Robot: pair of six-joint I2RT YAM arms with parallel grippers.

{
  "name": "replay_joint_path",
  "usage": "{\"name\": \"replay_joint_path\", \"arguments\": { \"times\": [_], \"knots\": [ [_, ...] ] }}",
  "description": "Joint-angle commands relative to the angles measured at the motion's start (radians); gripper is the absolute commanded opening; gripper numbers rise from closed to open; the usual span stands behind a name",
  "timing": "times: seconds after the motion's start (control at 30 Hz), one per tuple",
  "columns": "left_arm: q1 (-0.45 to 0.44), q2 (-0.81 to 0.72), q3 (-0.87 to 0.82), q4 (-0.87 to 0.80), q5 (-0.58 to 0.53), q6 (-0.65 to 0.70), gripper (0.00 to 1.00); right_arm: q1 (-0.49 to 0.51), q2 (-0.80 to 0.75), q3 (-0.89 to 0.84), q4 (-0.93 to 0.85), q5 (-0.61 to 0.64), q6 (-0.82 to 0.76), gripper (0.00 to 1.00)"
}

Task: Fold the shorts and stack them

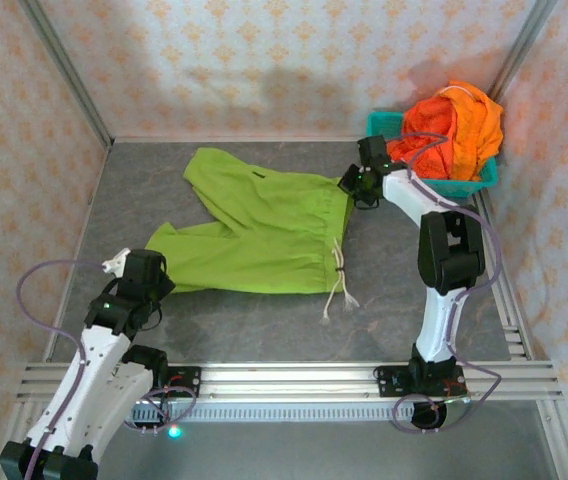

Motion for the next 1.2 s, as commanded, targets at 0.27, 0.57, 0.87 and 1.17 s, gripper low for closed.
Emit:
{"name": "replay_joint_path", "arguments": {
  "times": [0.27, 0.57, 0.87, 1.17],
  "knots": [
    [-0.006, -0.011, 0.071, -0.094, -0.126, 0.037, 0.0, -0.012, 0.112, 0.298, -0.199, 0.177, 0.0, 0.0],
    [-0.007, -0.012, 0.071, -0.113, -0.149, 0.026, 0.0, -0.012, 0.267, 0.448, -0.275, 0.271, -0.03, 0.0],
    [-0.007, 0.044, 0.024, -0.028, -0.098, 0.002, 0.0, -0.002, 0.296, 0.509, -0.287, 0.145, -0.051, 0.41],
    [-0.007, 0.065, 0.02, 0.0, -0.096, 0.009, 0.0, 0.094, -0.096, 0.303, -0.274, 0.08, -0.265, 0.68]
  ]
}}
